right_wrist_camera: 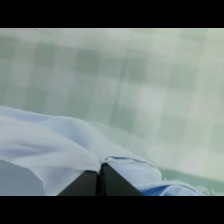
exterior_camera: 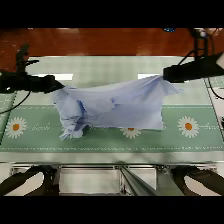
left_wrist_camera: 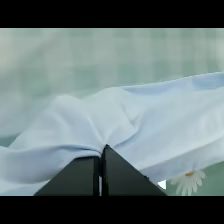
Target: Fold the shirts.
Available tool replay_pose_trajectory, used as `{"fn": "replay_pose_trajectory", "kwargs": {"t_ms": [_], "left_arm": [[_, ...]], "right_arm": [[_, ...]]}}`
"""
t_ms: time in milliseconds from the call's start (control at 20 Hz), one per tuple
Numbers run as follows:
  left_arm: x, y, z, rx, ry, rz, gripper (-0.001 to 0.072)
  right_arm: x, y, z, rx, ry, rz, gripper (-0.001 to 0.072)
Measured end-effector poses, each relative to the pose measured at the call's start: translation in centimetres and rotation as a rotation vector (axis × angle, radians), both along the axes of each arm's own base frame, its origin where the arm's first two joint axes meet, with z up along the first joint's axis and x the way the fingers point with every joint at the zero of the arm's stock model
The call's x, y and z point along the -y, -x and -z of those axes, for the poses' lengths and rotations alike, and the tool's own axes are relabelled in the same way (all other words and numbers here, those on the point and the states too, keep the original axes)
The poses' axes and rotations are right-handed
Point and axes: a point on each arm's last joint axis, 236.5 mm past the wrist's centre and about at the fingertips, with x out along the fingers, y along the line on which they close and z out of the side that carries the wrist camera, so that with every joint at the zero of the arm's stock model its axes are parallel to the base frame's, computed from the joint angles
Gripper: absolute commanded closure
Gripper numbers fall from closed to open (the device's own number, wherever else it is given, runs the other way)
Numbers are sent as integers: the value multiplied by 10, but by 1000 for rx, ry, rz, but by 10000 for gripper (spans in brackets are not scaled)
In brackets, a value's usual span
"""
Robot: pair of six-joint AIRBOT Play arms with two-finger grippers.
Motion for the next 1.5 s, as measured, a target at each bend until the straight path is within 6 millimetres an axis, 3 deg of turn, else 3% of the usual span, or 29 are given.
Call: {"fn": "replay_pose_trajectory", "kwargs": {"t_ms": [50,100,150,200,350,450,550,700,850,950,1050,1250,1450,1500], "left_arm": [[2,-13,13,-33,10,7,511],[6,-25,23,-59,26,15,192],[9,-34,31,-87,42,25,198],[11,-42,39,-121,55,33,198],[-2,-58,43,-205,75,27,199],[-26,-52,42,-273,52,14,199],[-56,-35,41,-338,29,-3,199],[-87,11,47,-438,39,-46,199],[-106,75,73,-524,79,-145,198],[-100,110,89,-547,184,-226,199],[-86,132,102,-545,298,-291,199],[-59,151,125,-545,398,-356,199],[-40,139,133,-487,417,-387,202],[-38,132,135,-464,413,-403,286]], "right_arm": [[2,-14,15,-21,-8,18,686],[4,-29,29,-41,-22,42,536],[5,-41,41,-61,-47,68,338],[5,-52,48,-71,-78,90,299],[13,-80,48,-71,-156,150,299],[37,-89,36,-65,-178,199,299],[67,-85,22,-66,-188,248,299],[98,-63,10,-62,-162,302,299],[112,-22,28,-80,-130,356,299],[106,15,52,-116,-130,370,299],[91,48,71,-138,-147,362,299],[59,87,92,-150,-179,320,299],[37,94,96,-128,-198,275,299],[31,94,95,-119,-207,267,299]]}}
